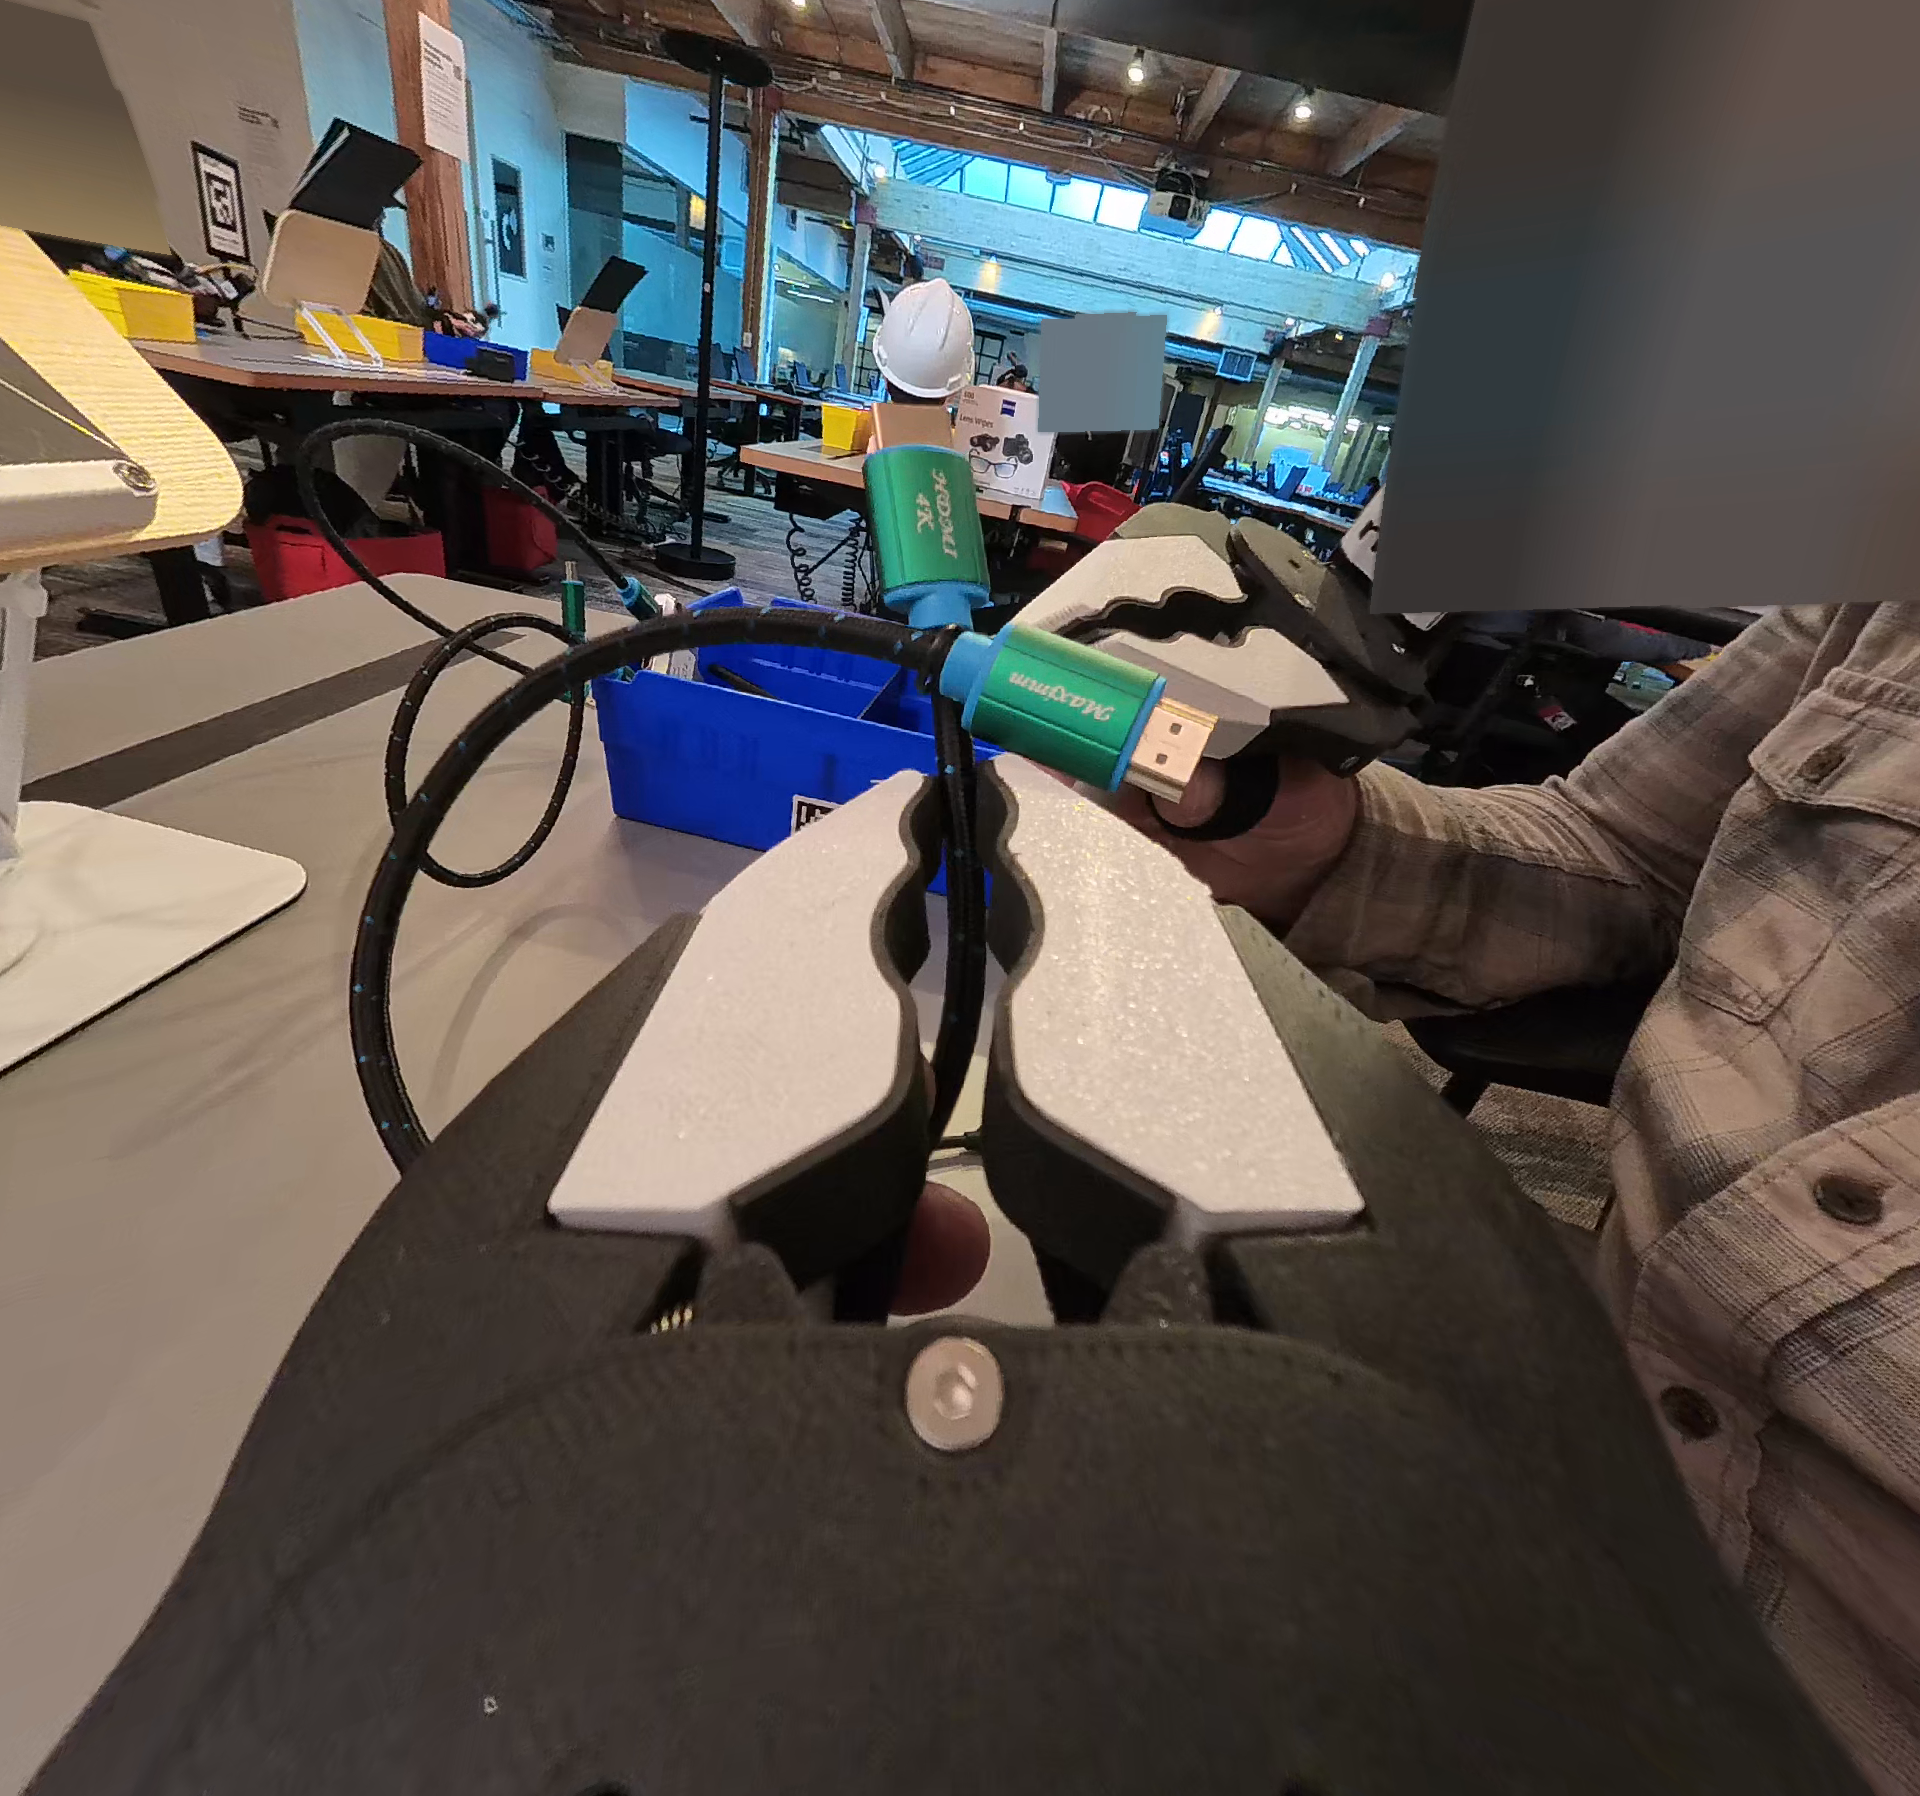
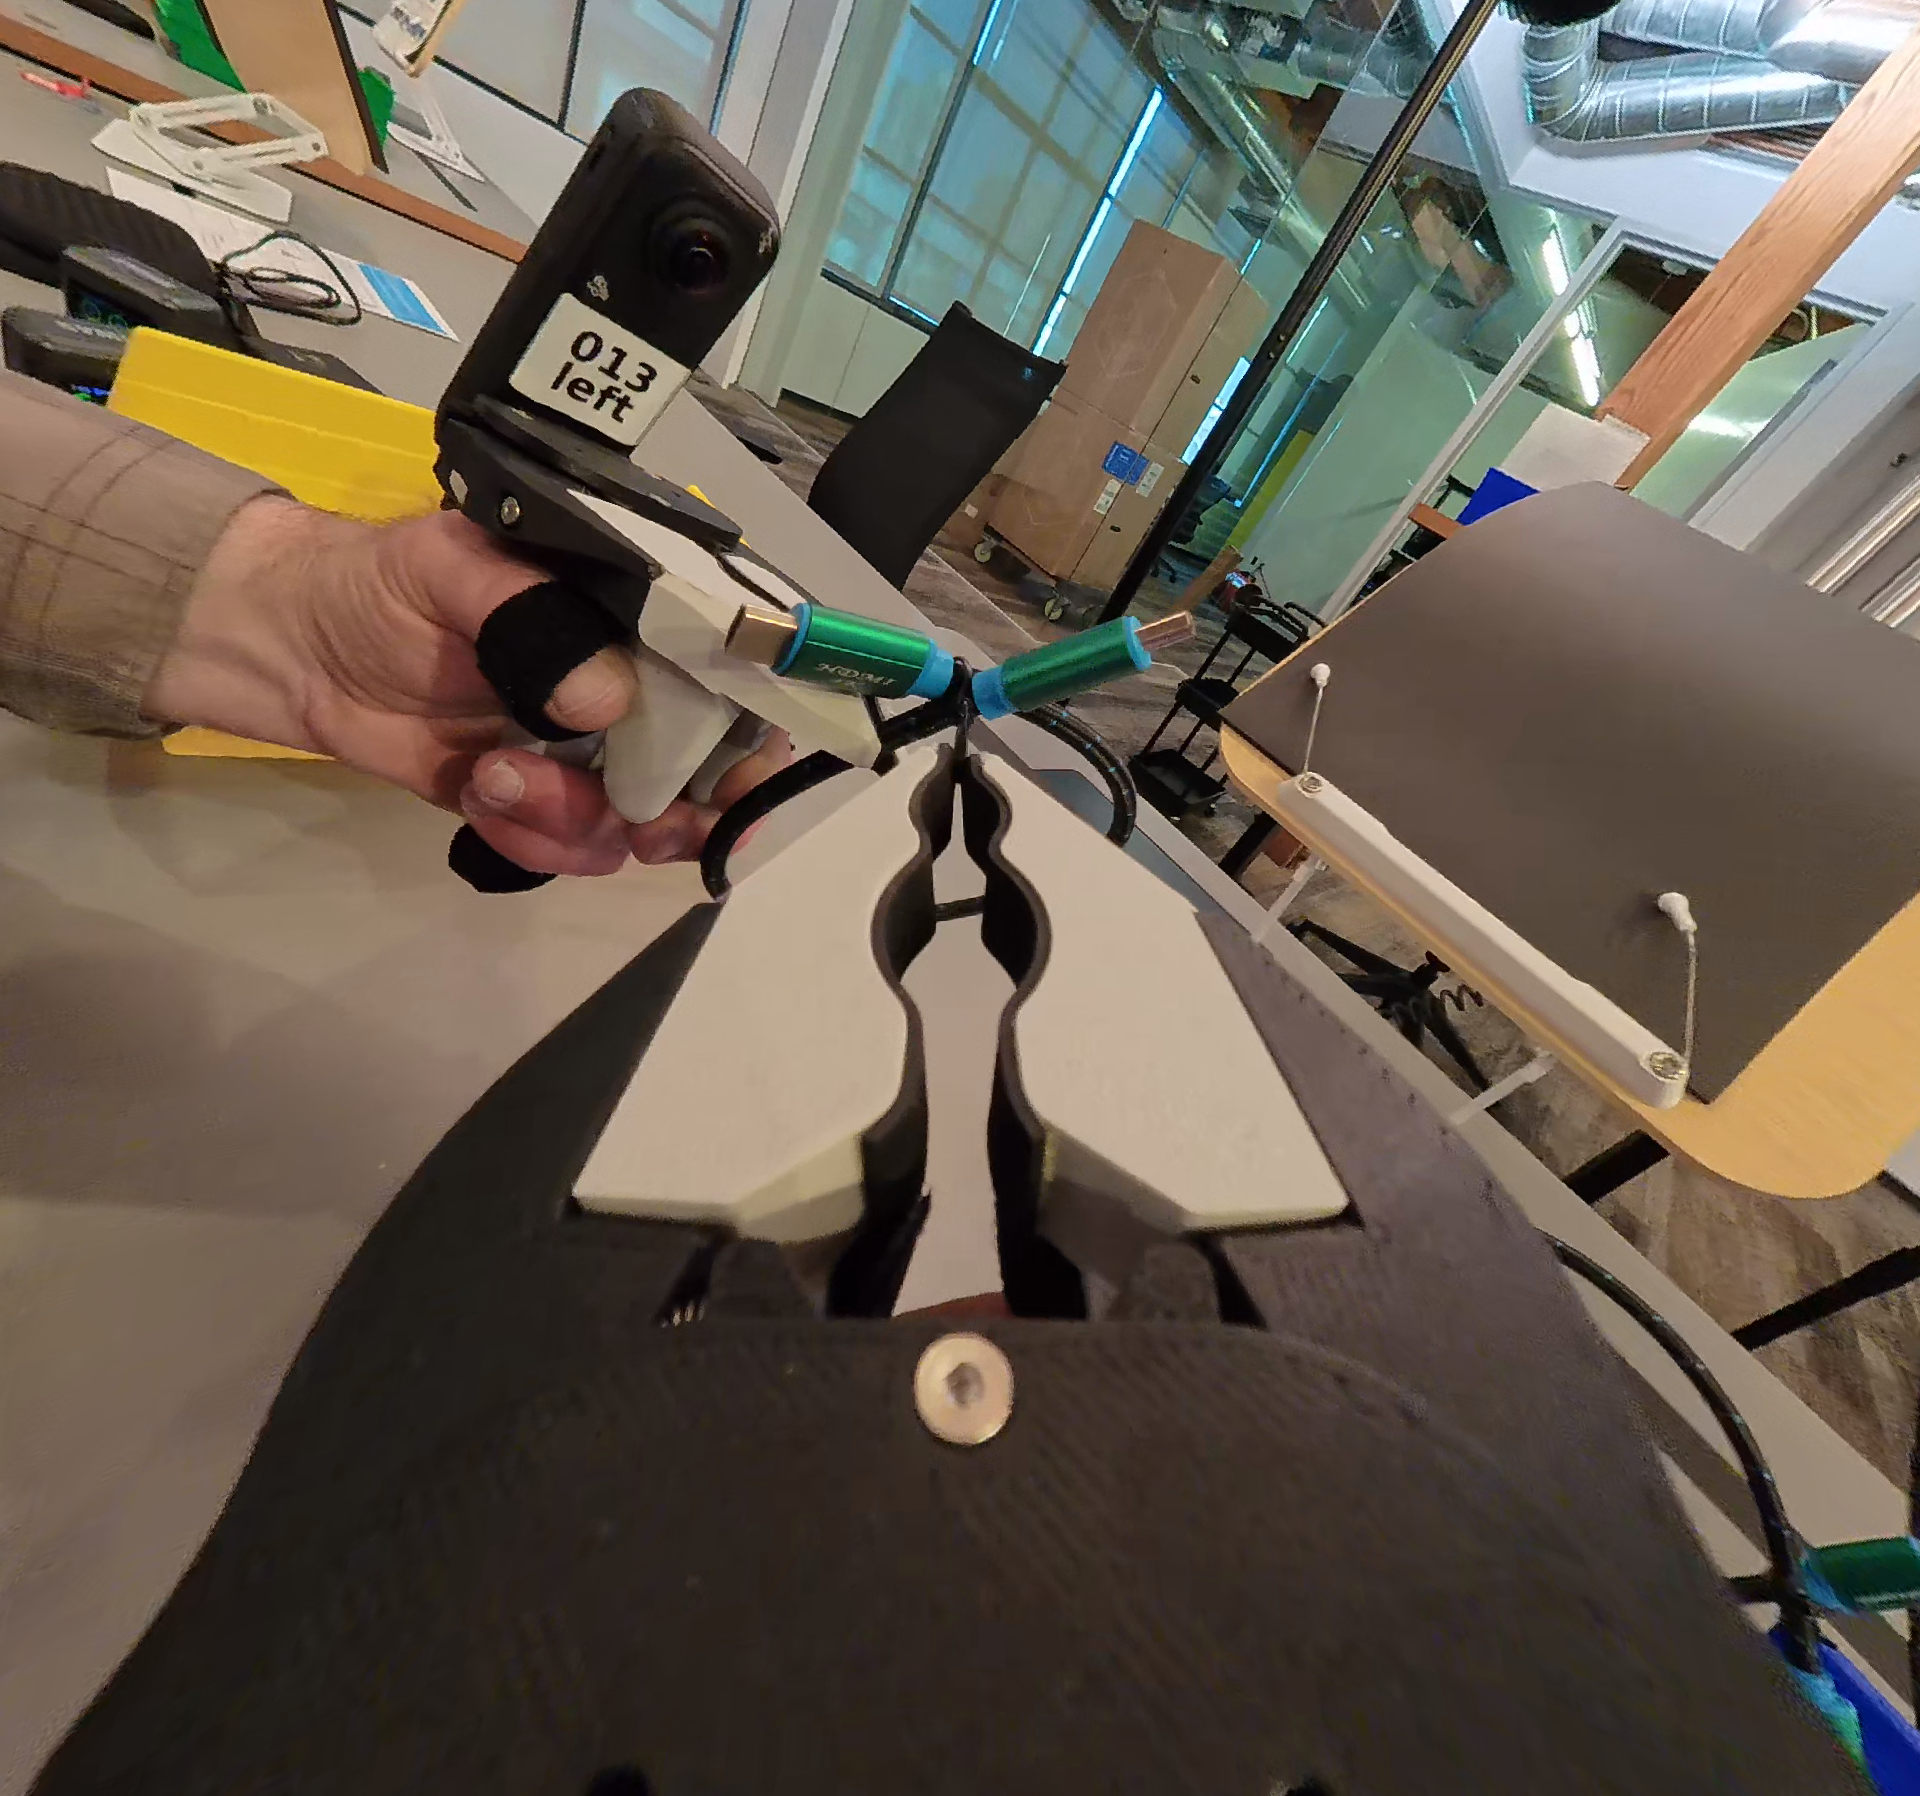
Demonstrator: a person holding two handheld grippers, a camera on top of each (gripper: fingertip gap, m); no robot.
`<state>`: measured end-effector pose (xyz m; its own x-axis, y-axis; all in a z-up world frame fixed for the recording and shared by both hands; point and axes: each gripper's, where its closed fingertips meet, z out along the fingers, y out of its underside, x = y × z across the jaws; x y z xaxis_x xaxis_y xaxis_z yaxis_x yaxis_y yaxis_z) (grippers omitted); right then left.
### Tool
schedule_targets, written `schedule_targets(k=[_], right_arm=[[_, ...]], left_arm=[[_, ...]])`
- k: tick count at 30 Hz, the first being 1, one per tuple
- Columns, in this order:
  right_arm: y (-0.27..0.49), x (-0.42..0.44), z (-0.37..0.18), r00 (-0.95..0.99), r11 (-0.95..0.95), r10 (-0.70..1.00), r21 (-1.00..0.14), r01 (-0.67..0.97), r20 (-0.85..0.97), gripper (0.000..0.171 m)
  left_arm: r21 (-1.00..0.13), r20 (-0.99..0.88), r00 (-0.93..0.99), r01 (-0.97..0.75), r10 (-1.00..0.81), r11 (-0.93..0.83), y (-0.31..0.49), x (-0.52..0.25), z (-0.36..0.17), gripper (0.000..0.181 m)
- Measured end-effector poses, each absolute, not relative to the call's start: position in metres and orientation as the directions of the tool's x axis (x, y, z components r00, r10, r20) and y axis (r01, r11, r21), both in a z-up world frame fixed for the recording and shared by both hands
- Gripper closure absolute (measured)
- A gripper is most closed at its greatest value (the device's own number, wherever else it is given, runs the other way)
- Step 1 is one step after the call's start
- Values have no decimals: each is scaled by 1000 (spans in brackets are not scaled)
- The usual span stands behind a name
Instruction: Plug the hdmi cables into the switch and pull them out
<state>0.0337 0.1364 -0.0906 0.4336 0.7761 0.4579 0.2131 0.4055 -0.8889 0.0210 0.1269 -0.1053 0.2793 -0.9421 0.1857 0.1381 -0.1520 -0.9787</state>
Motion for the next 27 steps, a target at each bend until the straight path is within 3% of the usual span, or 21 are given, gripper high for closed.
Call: schedule_targets(k=[16, 23, 27], right_arm=[[141, 33, -98, 431, 382, 782, -893, 237, 449, 171], [141, 39, -91, 374, 162, 913, -986, 35, 164, 157], [136, 39, -87, 228, -82, 968, -991, -108, -105, 152]], left_arm=[[-985, 157, 273, 112, -949, -130, 124, 21, -104, 176], [-987, 139, 281, 113, -950, -111, 125, 17, -101, 176], [-989, 125, 279, 115, -952, -96, 124, 15, -97, 176]])
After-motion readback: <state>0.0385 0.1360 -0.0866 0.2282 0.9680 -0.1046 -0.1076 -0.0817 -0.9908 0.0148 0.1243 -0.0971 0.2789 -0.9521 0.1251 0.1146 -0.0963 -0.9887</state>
